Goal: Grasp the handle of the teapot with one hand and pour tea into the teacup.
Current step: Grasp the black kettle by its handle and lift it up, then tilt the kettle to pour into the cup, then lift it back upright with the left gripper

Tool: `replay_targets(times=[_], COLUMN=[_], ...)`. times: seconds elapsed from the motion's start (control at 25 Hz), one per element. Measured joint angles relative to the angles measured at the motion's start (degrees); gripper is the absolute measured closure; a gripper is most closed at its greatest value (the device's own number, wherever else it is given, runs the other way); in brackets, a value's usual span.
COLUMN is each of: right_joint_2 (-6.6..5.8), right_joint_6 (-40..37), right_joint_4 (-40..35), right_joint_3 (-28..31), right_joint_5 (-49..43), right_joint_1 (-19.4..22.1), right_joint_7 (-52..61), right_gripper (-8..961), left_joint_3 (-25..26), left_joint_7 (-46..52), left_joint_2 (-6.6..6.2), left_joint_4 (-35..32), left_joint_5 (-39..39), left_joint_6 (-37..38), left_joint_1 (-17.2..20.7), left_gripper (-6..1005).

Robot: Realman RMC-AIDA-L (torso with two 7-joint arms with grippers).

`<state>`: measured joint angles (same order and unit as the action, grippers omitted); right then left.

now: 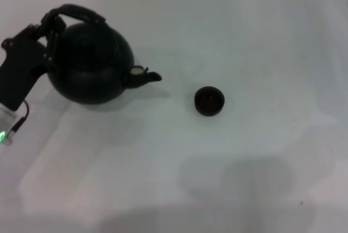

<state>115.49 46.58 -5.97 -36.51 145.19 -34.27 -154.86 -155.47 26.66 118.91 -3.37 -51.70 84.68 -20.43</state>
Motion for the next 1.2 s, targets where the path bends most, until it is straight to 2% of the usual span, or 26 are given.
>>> replay_targets(times=[0.04, 0.44, 0.96, 1.2], right_joint_2=[0.03, 0.33, 0.48, 0.55], right_joint_6=[0.00, 0.00, 0.35, 0.41], right_joint_4=[0.02, 0.62, 0.62, 0.65], right_joint_3=[0.00, 0.21, 0.21, 0.21], right_joint_5=[0.00, 0.00, 0.00, 0.00], right_joint_1=[0.00, -0.10, -0.25, -0.67], right_joint_7=[0.00, 0.07, 2.31, 2.34], right_gripper=[124, 124, 124, 124], left_joint_3=[0.00, 0.00, -0.57, -0.48], left_joint_7=[-1.17, -9.42, -16.21, -21.28], left_joint_2=[-0.04, 0.02, 0.22, 0.27], left_joint_4=[0.07, -0.08, -0.08, -2.71], left_joint_5=[-0.03, -0.07, 1.53, 3.57], left_joint_6=[0.16, 0.32, -0.19, -2.38], left_joint_1=[-1.43, -6.25, -8.38, -9.06], left_gripper=[848, 847, 852, 855])
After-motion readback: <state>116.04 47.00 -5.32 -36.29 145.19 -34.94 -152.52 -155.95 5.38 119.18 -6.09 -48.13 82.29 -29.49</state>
